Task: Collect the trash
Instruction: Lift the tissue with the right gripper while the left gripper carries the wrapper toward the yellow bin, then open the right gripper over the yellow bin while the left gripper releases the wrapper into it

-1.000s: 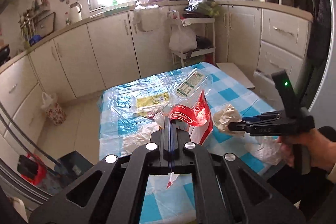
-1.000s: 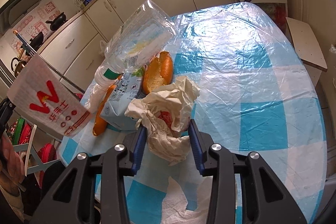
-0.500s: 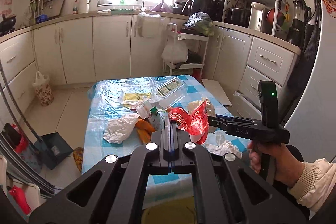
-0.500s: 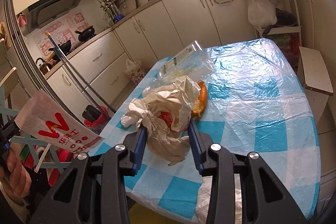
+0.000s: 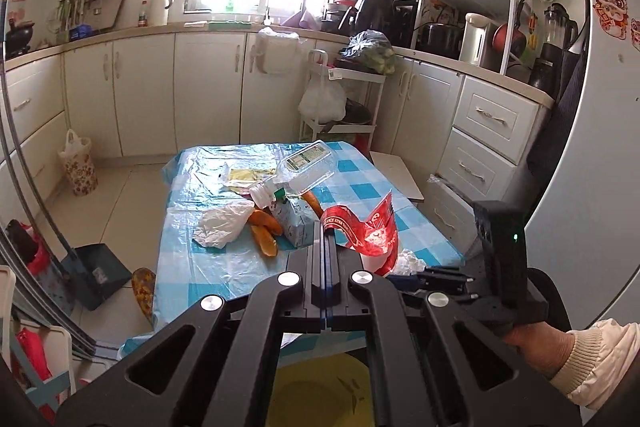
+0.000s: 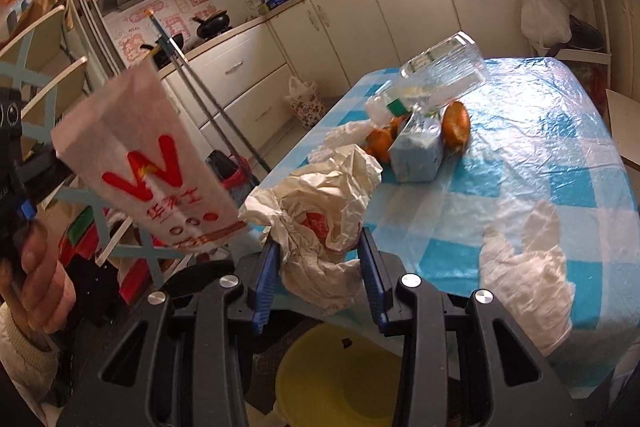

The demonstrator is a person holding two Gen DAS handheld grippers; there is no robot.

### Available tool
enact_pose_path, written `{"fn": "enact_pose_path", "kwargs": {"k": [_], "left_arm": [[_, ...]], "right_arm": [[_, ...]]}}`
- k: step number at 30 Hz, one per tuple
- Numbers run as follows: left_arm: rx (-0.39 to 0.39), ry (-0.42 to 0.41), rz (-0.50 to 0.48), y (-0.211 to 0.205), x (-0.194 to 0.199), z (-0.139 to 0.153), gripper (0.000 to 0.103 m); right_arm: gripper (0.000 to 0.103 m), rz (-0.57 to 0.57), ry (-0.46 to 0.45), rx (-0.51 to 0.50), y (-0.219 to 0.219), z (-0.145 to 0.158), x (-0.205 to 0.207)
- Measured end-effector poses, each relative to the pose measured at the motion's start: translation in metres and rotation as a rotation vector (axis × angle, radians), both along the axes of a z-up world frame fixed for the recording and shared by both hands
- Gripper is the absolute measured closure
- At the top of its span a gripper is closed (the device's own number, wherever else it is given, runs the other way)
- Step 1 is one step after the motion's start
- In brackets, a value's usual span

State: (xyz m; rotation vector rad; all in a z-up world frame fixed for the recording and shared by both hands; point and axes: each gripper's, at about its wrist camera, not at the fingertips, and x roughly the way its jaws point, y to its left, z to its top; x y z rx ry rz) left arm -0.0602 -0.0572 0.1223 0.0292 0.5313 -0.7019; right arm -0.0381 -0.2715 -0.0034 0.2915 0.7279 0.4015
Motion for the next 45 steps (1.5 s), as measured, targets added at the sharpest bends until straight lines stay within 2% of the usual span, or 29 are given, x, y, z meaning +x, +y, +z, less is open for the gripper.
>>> {"fn": "enact_pose_path", "kwargs": {"k": [6,14,17,18,19,21,24,27,32,35,39,41,43,45], "left_arm": [[-0.024,0.022,0.015,0.019,-0.007,-0.004,0.102],[-0.053,0.071,0.029,0.029,-0.008,-0.019,0.102],[-0.056,0.093,0.025,0.027,-0.010,-0.028,0.102],[-0.055,0.101,0.023,0.026,-0.010,-0.032,0.102],[-0.052,0.110,0.020,0.025,-0.011,-0.036,0.102],[-0.042,0.128,0.015,0.022,-0.012,-0.047,0.102],[-0.021,0.171,0.006,0.016,-0.015,-0.068,0.102],[0.001,0.214,-0.001,0.011,-0.018,-0.090,0.102],[0.047,0.290,-0.014,-0.004,-0.019,-0.124,0.102],[0.095,0.349,-0.036,-0.017,-0.018,-0.146,0.102],[0.170,0.412,-0.040,-0.030,-0.015,-0.169,0.099],[0.172,0.420,-0.030,-0.030,-0.013,-0.170,0.090],[0.164,0.411,-0.019,-0.028,-0.012,-0.168,0.073],[0.159,0.405,-0.011,-0.028,-0.012,-0.167,0.066]], "right_arm": [[0.064,0.108,0.107,-0.099,0.039,-0.028,-0.021],[0.062,0.194,0.254,-0.170,0.059,-0.059,-0.025],[0.053,0.217,0.330,-0.224,0.067,-0.075,-0.025],[0.045,0.220,0.356,-0.236,0.069,-0.079,-0.023],[0.042,0.216,0.371,-0.260,0.070,-0.083,-0.022],[0.041,0.201,0.373,-0.284,0.069,-0.083,-0.022],[0.034,0.134,0.331,-0.260,0.054,-0.071,-0.022],[0.032,0.033,0.276,-0.225,0.034,-0.055,-0.026],[0.031,-0.181,0.075,-0.193,-0.005,-0.018,-0.042],[0.023,-0.306,0.002,-0.194,-0.028,-0.005,-0.052],[0.023,-0.393,0.060,-0.170,-0.049,-0.013,-0.045],[0.023,-0.418,0.083,-0.184,-0.053,-0.016,-0.041],[0.023,-0.438,0.104,-0.210,-0.056,-0.018,-0.036],[0.025,-0.451,0.136,-0.229,-0.064,-0.017,-0.033]]}}
